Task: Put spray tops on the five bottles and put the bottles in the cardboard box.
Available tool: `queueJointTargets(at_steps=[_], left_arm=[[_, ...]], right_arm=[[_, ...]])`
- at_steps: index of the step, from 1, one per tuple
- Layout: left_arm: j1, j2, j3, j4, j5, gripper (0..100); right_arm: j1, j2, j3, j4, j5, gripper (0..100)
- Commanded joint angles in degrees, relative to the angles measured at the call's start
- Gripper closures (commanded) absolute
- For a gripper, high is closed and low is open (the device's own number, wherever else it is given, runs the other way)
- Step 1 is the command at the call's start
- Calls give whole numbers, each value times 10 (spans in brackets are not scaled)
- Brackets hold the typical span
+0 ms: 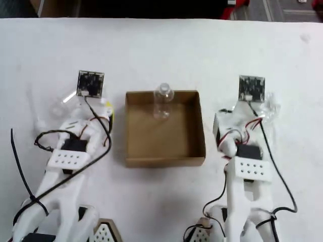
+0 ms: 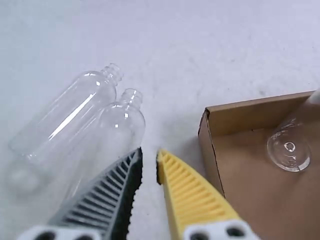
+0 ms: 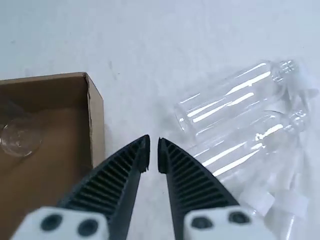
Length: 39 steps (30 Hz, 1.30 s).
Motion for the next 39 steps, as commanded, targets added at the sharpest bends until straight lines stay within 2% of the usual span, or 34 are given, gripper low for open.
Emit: queueJointTargets(at_steps=[1, 10, 16, 21, 26, 29, 32, 39], left_arm=[[6, 0, -6, -11, -5, 940], [-1, -5, -29, 7, -55, 940], [-24, 1, -231, 256, -142, 940], [-26, 37, -408, 386, -215, 940], [-24, 188, -618, 517, -252, 940], [-27, 300, -739, 561, -277, 940], [-29, 422, -847, 585, -310, 940], [-30, 675, -1082, 585, -317, 940]], right_arm=[[15, -8, 34, -84, -6, 978], [34, -7, 60, -109, -6, 978], [34, -7, 91, -162, -5, 978], [34, -7, 106, -195, -5, 977], [33, -7, 107, -199, -5, 977], [33, -7, 107, -199, -5, 977], [32, -7, 107, -199, -5, 977], [31, -7, 107, -199, -5, 977]])
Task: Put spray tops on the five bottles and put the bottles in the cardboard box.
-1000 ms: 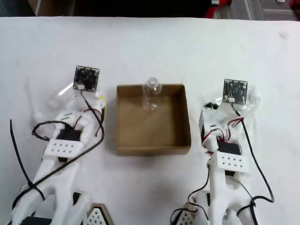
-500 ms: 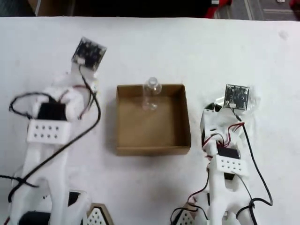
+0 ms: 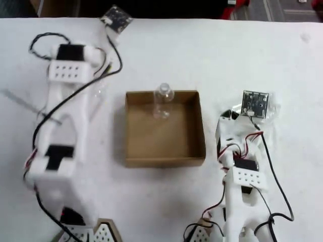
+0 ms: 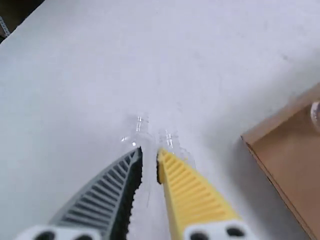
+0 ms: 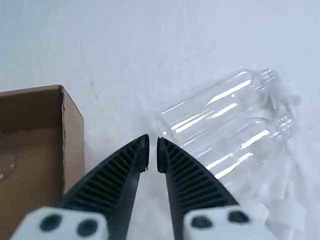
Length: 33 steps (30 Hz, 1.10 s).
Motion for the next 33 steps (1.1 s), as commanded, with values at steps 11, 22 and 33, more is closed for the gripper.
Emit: queueJointTargets(at_steps=[11, 22, 33], left_arm=[[-58, 416, -541, 32, -6, 828], [-65, 516, -622, 63, -86, 834], [-63, 522, -619, 87, -110, 834]], right_arm=[[-20, -7, -4, -15, 55, 977], [-19, -7, -4, -15, 55, 977], [-20, -7, -4, -14, 55, 977]])
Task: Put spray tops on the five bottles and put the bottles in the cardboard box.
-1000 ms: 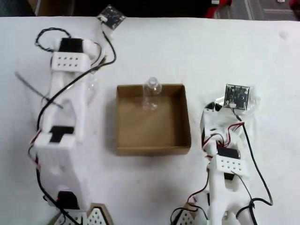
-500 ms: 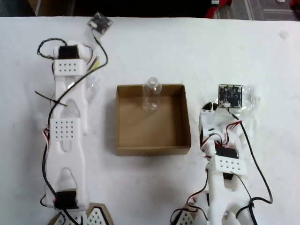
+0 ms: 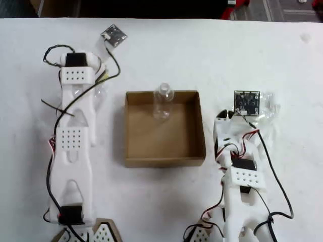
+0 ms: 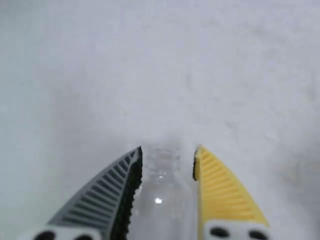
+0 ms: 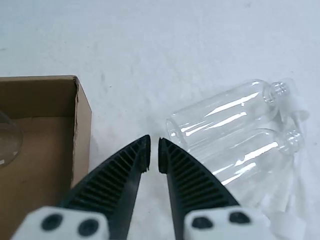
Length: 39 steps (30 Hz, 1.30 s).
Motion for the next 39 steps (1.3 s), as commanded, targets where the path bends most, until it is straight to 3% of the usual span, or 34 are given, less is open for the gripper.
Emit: queueJointTargets(at_steps=[1, 13, 21, 25, 30, 32, 39], left_arm=[[-5, -7, -21, 3, -11, 834], [-1, -7, 31, -33, -12, 840], [-1, -12, 26, -26, -25, 978], [0, -20, 11, 15, -44, 977], [18, -58, -96, 153, -43, 977], [33, -98, -82, 190, -42, 977], [34, -247, -43, 193, 135, 977]], right_arm=[[-3, -7, -4, -14, 8, 977], [-5, -7, -4, -14, 8, 977], [-5, -7, -4, -14, 8, 977], [-5, -7, -4, -14, 8, 977], [-5, -7, -4, -14, 8, 977], [-5, -7, -4, -14, 8, 977], [-2, -7, -3, -14, 8, 977]])
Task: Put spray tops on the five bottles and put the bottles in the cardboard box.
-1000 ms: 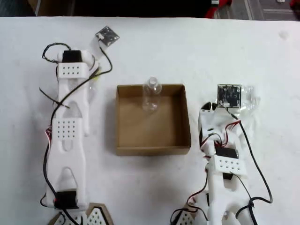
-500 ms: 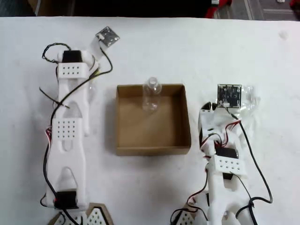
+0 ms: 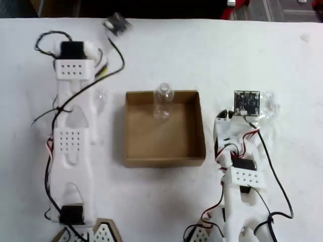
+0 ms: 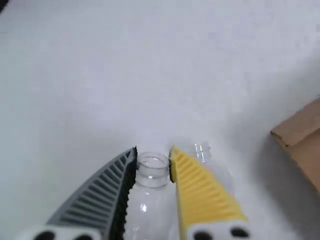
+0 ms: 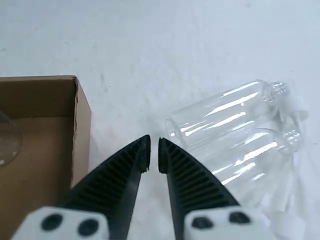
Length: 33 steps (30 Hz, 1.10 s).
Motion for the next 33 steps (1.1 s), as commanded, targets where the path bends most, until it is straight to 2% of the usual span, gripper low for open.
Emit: queueJointTargets(at_steps=[1, 7, 14, 17, 20, 27, 33], left_arm=[[7, -141, 7, 4, 121, 978], [17, -305, 124, 4, 188, 978], [77, -559, 378, 3, 309, 978], [115, -667, 491, -1, 313, 978], [138, -764, 595, -39, 313, 978], [148, -983, 895, -222, 318, 978], [163, -1168, 1238, -519, 335, 978]], right_arm=[[-2, -7, -2, -14, 8, 977], [-2, -7, 15, -47, 9, 977], [-2, -7, 18, -54, 9, 977], [-2, -7, 18, -54, 9, 977], [-2, -7, 18, -54, 9, 977], [-2, -7, 18, -53, 9, 977], [-2, -7, 18, -53, 9, 977]])
